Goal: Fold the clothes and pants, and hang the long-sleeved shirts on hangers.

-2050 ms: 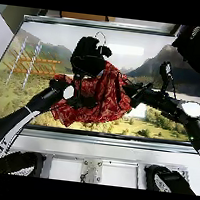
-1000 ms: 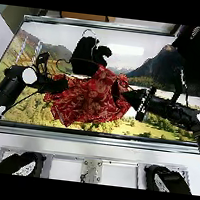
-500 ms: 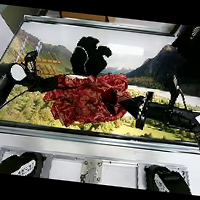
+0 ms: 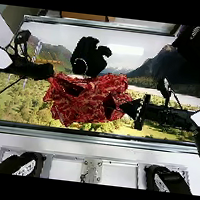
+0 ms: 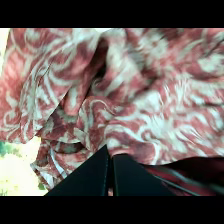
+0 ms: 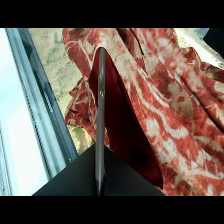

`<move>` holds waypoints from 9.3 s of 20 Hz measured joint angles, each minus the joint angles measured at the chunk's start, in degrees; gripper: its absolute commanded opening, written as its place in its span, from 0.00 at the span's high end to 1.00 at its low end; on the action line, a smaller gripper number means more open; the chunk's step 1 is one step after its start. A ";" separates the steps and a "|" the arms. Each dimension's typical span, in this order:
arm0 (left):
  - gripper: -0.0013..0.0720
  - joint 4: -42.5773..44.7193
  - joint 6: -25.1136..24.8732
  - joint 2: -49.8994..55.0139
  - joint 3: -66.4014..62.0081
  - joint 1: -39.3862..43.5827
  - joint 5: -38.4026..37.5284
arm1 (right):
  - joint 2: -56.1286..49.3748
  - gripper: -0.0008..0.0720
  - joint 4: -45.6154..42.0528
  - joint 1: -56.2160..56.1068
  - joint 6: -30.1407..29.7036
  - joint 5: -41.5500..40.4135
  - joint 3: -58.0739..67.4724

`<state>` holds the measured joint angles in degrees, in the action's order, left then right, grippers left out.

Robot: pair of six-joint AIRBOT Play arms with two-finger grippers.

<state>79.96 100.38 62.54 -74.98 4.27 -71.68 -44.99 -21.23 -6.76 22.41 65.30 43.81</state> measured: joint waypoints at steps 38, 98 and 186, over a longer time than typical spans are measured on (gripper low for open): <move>0.71 18.43 4.76 0.24 -39.85 27.71 -16.63 | -9.42 0.99 31.74 -3.39 -19.17 0.92 -0.87; 0.97 21.81 2.58 -4.28 -8.52 23.34 9.73 | -14.75 0.99 -55.67 81.24 57.16 -22.77 66.69; 0.97 -5.03 0.92 -11.82 15.04 12.83 17.49 | -23.69 0.97 -26.18 -12.13 38.51 15.08 37.00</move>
<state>74.94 101.30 50.72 -59.94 17.10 -54.19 -68.69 -47.42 -18.90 60.93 80.38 80.82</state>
